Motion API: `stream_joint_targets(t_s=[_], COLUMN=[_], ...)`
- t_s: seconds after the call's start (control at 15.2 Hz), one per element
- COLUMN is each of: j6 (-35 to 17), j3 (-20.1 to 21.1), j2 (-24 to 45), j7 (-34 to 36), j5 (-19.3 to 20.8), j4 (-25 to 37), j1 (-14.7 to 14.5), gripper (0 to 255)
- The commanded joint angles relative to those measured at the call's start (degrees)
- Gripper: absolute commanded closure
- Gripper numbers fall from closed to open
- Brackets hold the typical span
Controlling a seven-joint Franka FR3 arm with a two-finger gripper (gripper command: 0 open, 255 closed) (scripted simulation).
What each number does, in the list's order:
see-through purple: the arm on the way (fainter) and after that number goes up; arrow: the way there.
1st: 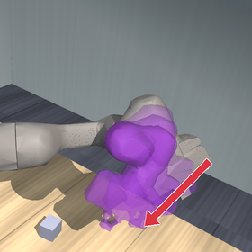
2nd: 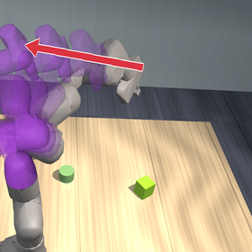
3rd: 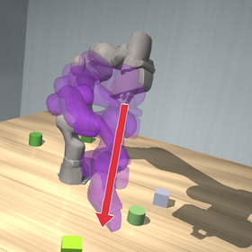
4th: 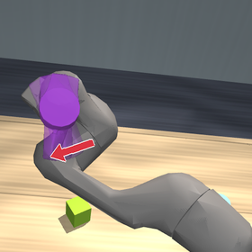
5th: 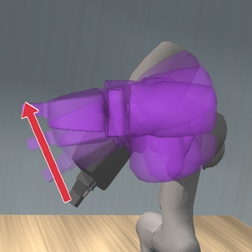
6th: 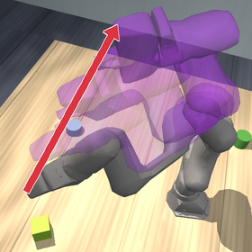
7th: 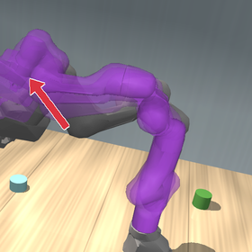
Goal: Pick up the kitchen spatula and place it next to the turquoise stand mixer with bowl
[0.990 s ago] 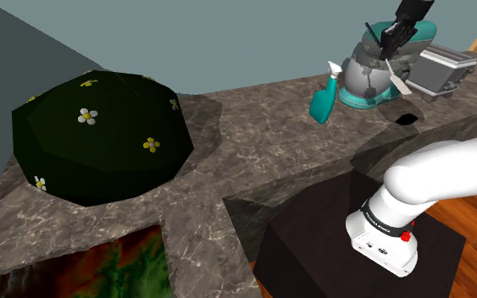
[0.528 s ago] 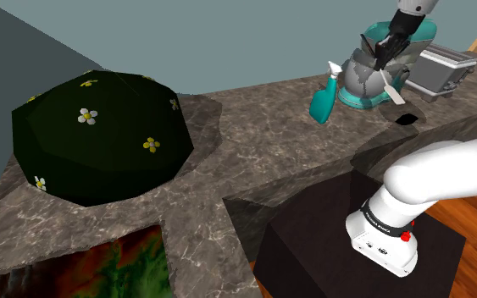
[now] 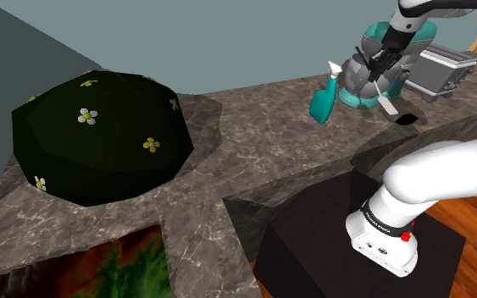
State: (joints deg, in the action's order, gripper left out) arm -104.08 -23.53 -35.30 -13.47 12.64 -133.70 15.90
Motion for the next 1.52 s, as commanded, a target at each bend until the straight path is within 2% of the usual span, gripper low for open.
stream_joint_targets(t_s=[0.0,1.45], j6=[-1.63,-19.80], j3=[-0.32,-4.35], j2=[-0.02,4.22], j7=[0.00,-0.08], j5=[0.26,2.52], j4=[-1.62,-15.56], j1=[0.13,0.72], gripper=[255,255])
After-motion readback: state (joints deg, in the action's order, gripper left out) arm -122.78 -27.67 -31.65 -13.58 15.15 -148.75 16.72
